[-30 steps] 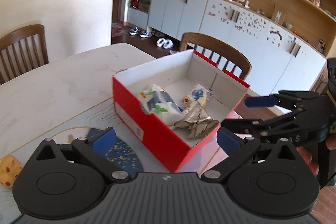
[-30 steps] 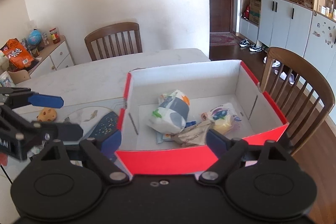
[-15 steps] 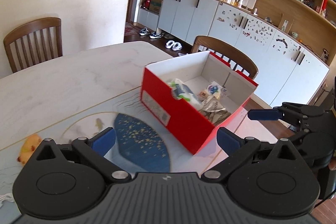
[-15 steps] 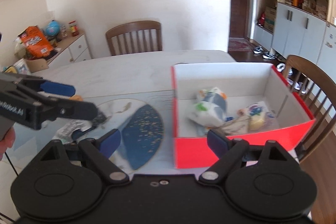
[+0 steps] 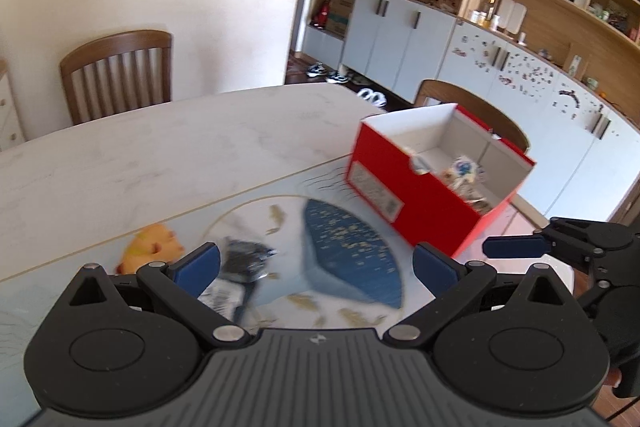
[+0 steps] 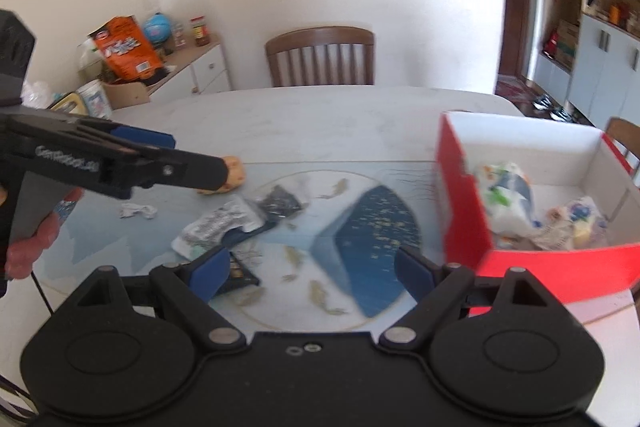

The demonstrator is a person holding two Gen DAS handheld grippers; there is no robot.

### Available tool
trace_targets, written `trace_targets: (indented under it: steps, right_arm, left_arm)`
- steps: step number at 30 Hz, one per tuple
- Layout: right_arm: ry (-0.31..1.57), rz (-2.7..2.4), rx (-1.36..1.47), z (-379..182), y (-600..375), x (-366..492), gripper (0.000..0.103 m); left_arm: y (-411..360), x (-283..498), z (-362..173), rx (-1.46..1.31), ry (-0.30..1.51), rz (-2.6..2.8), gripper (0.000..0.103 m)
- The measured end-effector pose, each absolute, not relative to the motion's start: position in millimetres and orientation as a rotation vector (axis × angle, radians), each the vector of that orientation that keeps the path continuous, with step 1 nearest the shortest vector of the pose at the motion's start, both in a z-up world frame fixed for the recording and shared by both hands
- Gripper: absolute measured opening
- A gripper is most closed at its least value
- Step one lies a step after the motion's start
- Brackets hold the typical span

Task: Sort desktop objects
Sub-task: 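Move both open tools back from the box to the snack pile, then grasp black snack bag with right tool while left tool grasps white printed sachet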

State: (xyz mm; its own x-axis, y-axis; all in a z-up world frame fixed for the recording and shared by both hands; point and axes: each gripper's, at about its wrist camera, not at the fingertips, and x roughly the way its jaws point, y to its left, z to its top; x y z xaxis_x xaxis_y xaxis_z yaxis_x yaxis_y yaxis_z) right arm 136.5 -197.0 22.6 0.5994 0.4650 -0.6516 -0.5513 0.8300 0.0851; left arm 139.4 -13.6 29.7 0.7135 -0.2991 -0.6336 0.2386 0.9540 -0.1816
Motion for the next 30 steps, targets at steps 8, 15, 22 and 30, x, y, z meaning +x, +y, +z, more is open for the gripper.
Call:
trace_targets:
  steps: [8, 15, 22, 30]
  right_arm:
    - [0.723, 0.65, -0.156, 14, -162, 131, 0.09]
    - [0.742, 0.697, -0.173, 2, -137, 134, 0.09]
    - [0.771, 0.732, -0.215, -17, -114, 139, 0.09]
    - [0.805, 0.767, -0.253, -40, -91, 148, 0.089]
  left_arm:
    - [19, 138, 14, -0.109, 0.741, -0.23, 0.103]
    - [40, 145, -4, -0.136, 0.767, -0.195, 0.103]
    - [56, 155, -19, -0.152, 0.797, -0.154, 0.103]
    - [65, 158, -29, -0.159, 0.823, -0.133, 0.103]
